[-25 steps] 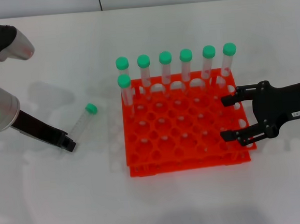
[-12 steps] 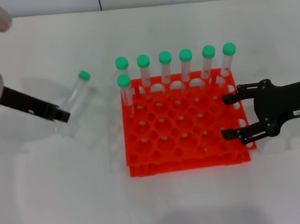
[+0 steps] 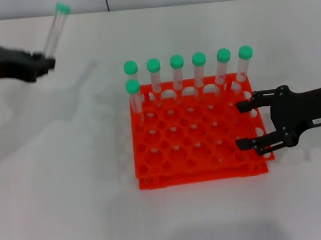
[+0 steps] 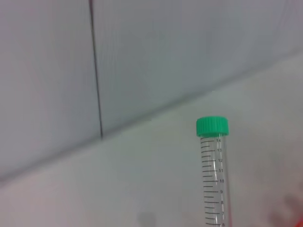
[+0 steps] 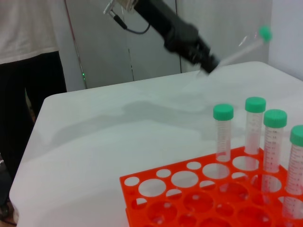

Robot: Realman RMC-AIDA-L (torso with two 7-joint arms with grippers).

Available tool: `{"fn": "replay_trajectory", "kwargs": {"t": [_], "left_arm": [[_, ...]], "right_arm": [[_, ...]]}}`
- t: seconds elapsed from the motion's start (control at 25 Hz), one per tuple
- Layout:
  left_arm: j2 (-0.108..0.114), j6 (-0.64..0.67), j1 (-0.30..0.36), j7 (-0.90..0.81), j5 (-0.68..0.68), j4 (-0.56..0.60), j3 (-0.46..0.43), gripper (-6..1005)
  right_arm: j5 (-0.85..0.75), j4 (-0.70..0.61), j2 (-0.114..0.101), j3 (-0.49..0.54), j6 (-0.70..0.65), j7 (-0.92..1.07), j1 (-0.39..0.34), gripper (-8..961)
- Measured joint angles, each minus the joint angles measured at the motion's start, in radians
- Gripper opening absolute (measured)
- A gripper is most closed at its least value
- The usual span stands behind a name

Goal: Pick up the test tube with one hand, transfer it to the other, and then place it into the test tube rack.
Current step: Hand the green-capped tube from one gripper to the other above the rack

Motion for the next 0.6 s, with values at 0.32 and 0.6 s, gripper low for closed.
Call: {"fn": "replay_trajectory", "kwargs": {"t": [0.32, 0.6], "left_arm": [[0.002, -0.123, 0.082, 0.432, -0.5, -0.125, -0.001, 212], [0.045, 0.046, -0.017, 0.768, -0.786, -0.447, -0.063, 216]], "right_arm": [[0.005, 0.002, 0.007, 0.001, 0.002, -0.004, -0.004, 853], [0.006, 0.002, 0.018, 0.002, 0.011, -0.017, -0.005, 853]]}}
